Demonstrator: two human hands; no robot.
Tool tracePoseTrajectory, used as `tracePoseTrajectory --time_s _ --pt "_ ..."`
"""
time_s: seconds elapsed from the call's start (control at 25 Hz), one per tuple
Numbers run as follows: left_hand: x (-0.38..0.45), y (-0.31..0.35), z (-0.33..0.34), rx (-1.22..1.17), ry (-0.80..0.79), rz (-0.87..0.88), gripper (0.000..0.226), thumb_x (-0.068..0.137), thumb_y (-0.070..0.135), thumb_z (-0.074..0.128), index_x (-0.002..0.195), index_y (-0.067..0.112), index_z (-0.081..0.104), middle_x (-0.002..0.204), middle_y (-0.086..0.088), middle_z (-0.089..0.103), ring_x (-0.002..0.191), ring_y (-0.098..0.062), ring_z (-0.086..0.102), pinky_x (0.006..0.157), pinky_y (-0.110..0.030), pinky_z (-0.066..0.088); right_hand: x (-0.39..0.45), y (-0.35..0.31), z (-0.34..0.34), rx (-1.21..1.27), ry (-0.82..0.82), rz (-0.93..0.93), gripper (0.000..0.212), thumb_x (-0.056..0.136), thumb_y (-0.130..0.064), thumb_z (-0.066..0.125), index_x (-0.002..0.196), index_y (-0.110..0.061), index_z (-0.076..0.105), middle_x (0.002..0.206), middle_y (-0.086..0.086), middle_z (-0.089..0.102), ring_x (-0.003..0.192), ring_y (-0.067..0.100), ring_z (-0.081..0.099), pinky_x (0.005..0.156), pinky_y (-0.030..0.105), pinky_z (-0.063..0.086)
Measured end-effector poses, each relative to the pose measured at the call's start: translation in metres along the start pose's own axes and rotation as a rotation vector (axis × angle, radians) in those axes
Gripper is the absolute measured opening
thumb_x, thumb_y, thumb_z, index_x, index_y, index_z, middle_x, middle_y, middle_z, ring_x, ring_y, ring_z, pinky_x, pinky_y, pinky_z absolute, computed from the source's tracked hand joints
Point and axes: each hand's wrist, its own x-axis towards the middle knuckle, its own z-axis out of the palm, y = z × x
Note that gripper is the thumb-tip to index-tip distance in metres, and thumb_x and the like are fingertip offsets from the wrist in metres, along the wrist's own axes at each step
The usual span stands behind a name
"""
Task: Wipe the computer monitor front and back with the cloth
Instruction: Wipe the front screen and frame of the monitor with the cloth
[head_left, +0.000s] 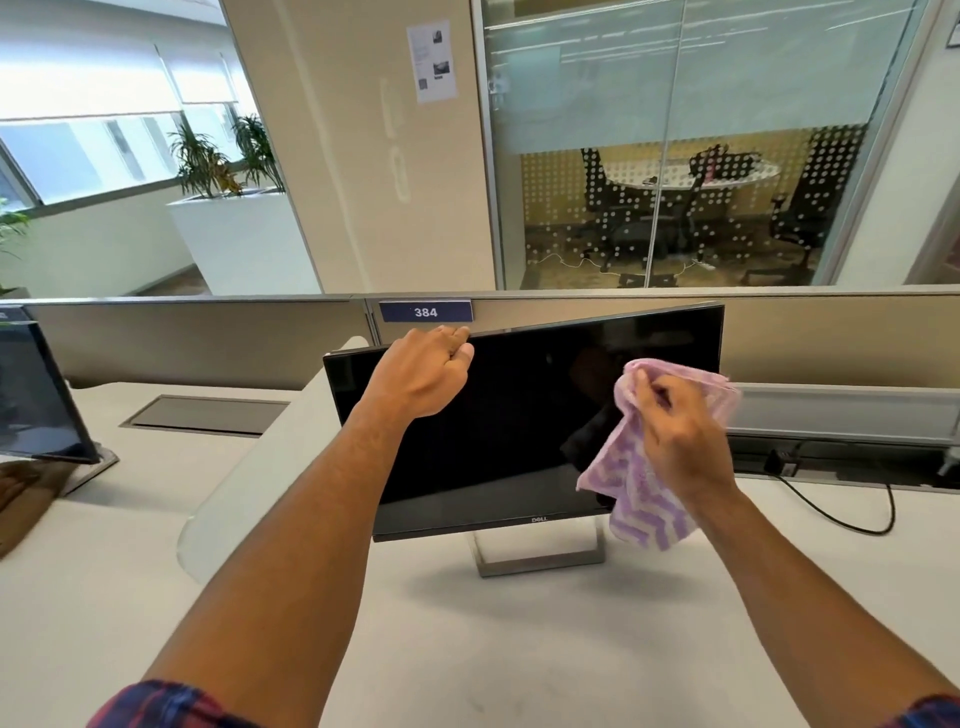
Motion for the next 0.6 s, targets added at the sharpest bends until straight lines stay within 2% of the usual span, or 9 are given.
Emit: tracePoseTrajectory --time_s 0.04,0.16,0.2,0.28,0.4,0.44,0.52,0.56,0.6 --pt "0.000 0.000 0.000 0.006 0.001 0.000 0.048 0.106 0.031 0.033 0.148 0.011 0.046 0.152 -0.006 0.046 0.141 -0.025 0.041 0.117 -0.039 0.029 -0.003 0.007 -0.001 -0.029 -0.028 -0.062 0.055 0.088 -0.002 0.072 0.140 0.001 0.055 0.116 0.020 0.060 0.094 0.032 0.061 0.068 0.043 0.061" --pt "0.001 0.000 -0.002 0.014 0.002 -0.012 0.048 0.105 0.031 0.034 0.146 0.012 0.048 0.151 -0.006 0.048 0.139 -0.025 0.044 0.115 -0.039 0.030 0.002 0.023 -0.002 0.012 0.021 0.200 0.043 0.102 -0.015 0.055 0.144 -0.010 0.053 0.123 0.013 0.056 0.101 0.030 0.058 0.074 0.046 0.060" --pt "0.001 0.000 -0.002 0.013 0.001 -0.013 0.047 0.105 0.031 0.034 0.145 0.011 0.050 0.149 -0.007 0.050 0.138 -0.026 0.045 0.114 -0.040 0.032 0.002 0.023 -0.004 0.025 0.005 0.186 0.043 0.102 -0.015 0.055 0.144 -0.011 0.052 0.125 0.013 0.055 0.104 0.030 0.058 0.077 0.047 0.060" --pt "0.001 0.001 -0.002 0.015 -0.003 -0.006 0.046 0.105 0.030 0.033 0.143 0.011 0.052 0.147 -0.008 0.052 0.135 -0.028 0.048 0.112 -0.041 0.034 -0.006 0.030 -0.003 0.008 -0.037 0.028 0.050 0.096 -0.006 0.063 0.145 -0.005 0.051 0.121 0.016 0.057 0.098 0.030 0.058 0.066 0.044 0.061" --pt "0.000 0.002 -0.002 0.017 -0.006 -0.003 0.046 0.105 0.029 0.033 0.143 0.010 0.052 0.147 -0.009 0.052 0.133 -0.029 0.049 0.111 -0.041 0.034 -0.014 0.030 0.001 0.110 0.042 0.309 0.046 0.100 -0.011 0.054 0.145 -0.006 0.050 0.114 0.013 0.055 0.088 0.021 0.054 0.061 0.031 0.054" --pt "0.000 0.003 -0.002 0.018 -0.007 -0.006 0.046 0.106 0.028 0.033 0.144 0.010 0.051 0.147 -0.009 0.052 0.133 -0.029 0.049 0.111 -0.041 0.034 -0.020 0.025 0.002 0.113 0.033 0.306 0.046 0.099 -0.010 0.055 0.145 -0.004 0.051 0.114 0.014 0.056 0.089 0.022 0.055 0.063 0.032 0.055" --pt "0.000 0.003 -0.002 0.030 -0.009 -0.004 0.046 0.106 0.028 0.032 0.144 0.011 0.050 0.148 -0.008 0.051 0.133 -0.029 0.049 0.110 -0.041 0.034 -0.038 0.024 0.007 0.072 -0.059 0.063 0.049 0.094 -0.004 0.063 0.142 0.001 0.052 0.113 0.019 0.059 0.092 0.028 0.058 0.064 0.041 0.060" --pt "0.000 0.002 -0.001 0.035 -0.010 -0.001 0.046 0.106 0.028 0.032 0.144 0.011 0.050 0.147 -0.008 0.052 0.133 -0.029 0.049 0.110 -0.040 0.034 -0.043 0.028 0.007 0.083 -0.067 0.045 0.050 0.093 -0.003 0.065 0.142 0.001 0.053 0.114 0.019 0.059 0.093 0.029 0.059 0.065 0.042 0.061" --pt "0.000 0.001 -0.001 0.037 -0.011 -0.002 0.046 0.106 0.029 0.032 0.145 0.011 0.050 0.148 -0.008 0.052 0.133 -0.028 0.049 0.110 -0.040 0.034 -0.045 0.030 0.008 0.116 -0.035 0.151 0.049 0.095 -0.006 0.063 0.142 -0.001 0.053 0.115 0.018 0.058 0.094 0.028 0.059 0.067 0.039 0.060"
